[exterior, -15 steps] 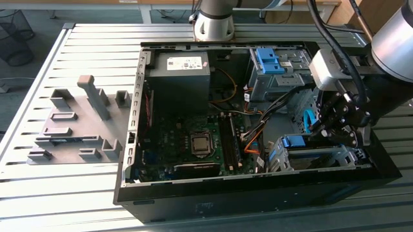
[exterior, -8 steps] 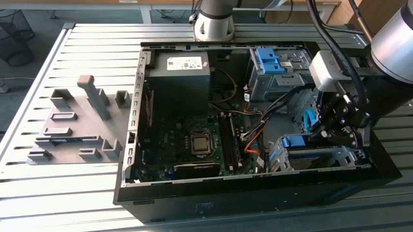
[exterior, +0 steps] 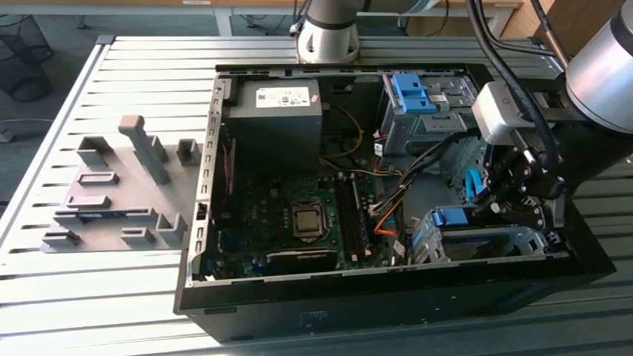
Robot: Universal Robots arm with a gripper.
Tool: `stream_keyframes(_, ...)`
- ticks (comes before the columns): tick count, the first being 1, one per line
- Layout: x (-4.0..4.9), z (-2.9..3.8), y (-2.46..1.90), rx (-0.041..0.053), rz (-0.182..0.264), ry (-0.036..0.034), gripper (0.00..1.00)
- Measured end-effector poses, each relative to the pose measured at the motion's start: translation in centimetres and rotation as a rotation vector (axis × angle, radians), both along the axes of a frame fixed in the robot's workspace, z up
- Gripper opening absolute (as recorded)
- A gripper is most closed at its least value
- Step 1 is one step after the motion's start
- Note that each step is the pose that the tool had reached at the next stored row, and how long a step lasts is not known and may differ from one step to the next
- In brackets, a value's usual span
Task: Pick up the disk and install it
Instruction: 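Insert the second disk wire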
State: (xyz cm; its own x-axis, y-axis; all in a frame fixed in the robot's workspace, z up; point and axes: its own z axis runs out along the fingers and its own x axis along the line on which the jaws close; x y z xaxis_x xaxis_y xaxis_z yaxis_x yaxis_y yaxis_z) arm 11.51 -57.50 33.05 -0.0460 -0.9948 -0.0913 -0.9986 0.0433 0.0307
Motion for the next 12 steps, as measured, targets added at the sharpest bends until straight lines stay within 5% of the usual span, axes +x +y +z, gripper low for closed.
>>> stream_keyframes(11, 0.00, 0.09, -0.02, 0.0004, 0.000, 0.0000, 0.17)
stream_keyframes(12, 0.00, 0.21, -0.01, 0.0004, 0.000, 0.0000, 0.23)
